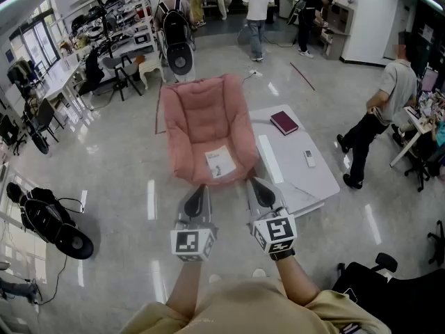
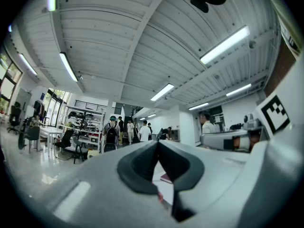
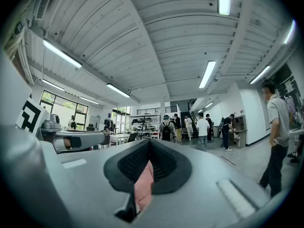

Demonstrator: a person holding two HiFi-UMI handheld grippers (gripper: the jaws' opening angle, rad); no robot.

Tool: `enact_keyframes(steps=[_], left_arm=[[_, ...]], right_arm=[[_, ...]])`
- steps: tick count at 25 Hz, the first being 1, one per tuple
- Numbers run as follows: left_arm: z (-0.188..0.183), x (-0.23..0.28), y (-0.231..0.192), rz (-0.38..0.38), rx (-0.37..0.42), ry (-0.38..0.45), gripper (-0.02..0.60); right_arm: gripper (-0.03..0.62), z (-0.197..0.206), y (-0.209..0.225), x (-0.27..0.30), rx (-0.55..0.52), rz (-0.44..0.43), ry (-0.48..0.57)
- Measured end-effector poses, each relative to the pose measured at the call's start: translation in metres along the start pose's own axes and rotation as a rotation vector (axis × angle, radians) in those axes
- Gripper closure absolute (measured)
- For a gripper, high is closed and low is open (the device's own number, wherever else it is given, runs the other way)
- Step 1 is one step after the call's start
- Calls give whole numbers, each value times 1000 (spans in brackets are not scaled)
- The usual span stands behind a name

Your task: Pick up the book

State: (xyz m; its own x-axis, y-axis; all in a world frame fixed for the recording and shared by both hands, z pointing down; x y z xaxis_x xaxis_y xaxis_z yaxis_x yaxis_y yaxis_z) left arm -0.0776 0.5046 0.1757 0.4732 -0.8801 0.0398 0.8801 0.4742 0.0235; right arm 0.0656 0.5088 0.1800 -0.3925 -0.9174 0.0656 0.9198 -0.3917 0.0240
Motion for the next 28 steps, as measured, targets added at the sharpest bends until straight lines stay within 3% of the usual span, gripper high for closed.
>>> enact_keyframes(steps=[10,16,22,28], left_arm=[[-2,28,69,13,-10,-16,578],[8,34,109,18,20,-38,578],[25,50,103,-28,-16,-77,578],[41,103,85,-2,-29,-74,578]], right_arm=[[589,0,54,-38,21,-18,11],[589,18,93,-51,94,-29,21],[589,27,106,-35,114,-73,7],[589,44,115,14,100,-94,-20]])
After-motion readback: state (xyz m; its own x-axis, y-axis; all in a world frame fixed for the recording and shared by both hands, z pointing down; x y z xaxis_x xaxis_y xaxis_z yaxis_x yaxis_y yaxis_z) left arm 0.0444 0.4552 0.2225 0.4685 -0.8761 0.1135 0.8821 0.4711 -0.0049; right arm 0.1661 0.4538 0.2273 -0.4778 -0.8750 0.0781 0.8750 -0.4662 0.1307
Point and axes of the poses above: the fingertips, and each gripper's own axes: x forward along the fingers, y to its right, z out of its underside, the point moved 3 cm from there along -x, backward along the fingers, and after that the axes turned 8 degrees about -y, right-handed, at the moved point
